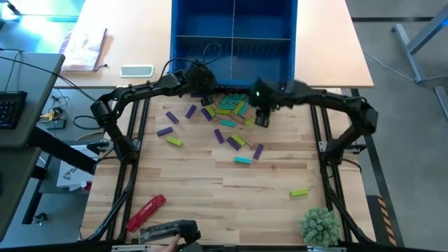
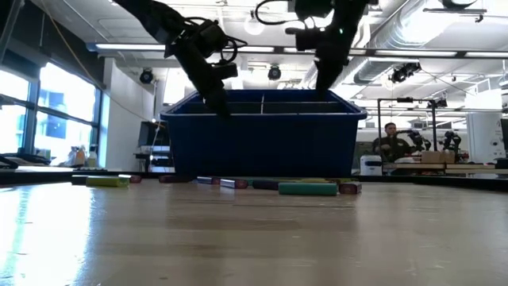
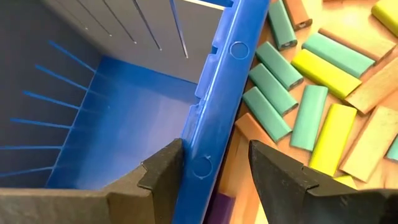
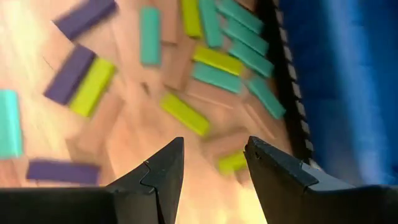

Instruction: Sort blocks

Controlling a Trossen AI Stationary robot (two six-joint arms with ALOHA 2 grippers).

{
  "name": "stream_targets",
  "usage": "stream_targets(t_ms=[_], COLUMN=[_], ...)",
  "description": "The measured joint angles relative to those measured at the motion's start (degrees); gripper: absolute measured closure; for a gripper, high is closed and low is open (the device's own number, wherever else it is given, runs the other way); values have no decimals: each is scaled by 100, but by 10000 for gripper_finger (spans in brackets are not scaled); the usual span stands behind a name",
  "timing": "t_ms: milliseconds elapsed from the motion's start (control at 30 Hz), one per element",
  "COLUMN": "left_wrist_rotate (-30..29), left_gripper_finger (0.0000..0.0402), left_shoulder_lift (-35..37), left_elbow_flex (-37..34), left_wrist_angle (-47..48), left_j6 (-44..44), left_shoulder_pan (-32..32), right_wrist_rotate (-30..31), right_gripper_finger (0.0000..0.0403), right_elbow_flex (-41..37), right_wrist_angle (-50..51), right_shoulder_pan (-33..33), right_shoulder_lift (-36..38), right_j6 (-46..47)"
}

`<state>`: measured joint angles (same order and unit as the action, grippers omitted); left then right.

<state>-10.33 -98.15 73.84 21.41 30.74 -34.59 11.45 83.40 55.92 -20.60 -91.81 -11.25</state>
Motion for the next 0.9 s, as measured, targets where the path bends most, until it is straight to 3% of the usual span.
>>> stream_targets(t_ms=[133, 267, 333, 433, 533, 733, 900], left_wrist_rotate=[15, 37, 35, 38, 135, 356, 387], left_gripper_finger=[238, 238, 238, 238, 238, 238, 238], left_shoulder_lift=[0, -2, -2, -2, -2, -4, -4], left_elbow_flex=[-8, -13, -13, -13, -13, -15, -9], left_wrist_angle=[-40, -95, -127, -125, -122, -141, -81], left_j6=[39, 50, 46, 44, 42, -49, -73], left_shoulder_pan=[0, 3, 5, 7, 7, 4, 4], right_wrist_rotate=[-389, -337, -102, 258, 324, 421, -774], right_gripper_finger=[242, 242, 242, 242, 242, 242, 242], right_elbow_flex=[-1664, -3184, -3725, -4004, -3679, -2639, -2248], right_wrist_angle=[-2385, -5295, -6750, -8051, -8138, -7067, -5834], right_shoulder_pan=[269, 533, 622, 644, 547, 231, 33], right_shoulder_lift=[281, 112, -189, -763, -1343, -2083, -2110], right_j6=[547, 1366, 1881, 2347, 2332, 2276, 2086])
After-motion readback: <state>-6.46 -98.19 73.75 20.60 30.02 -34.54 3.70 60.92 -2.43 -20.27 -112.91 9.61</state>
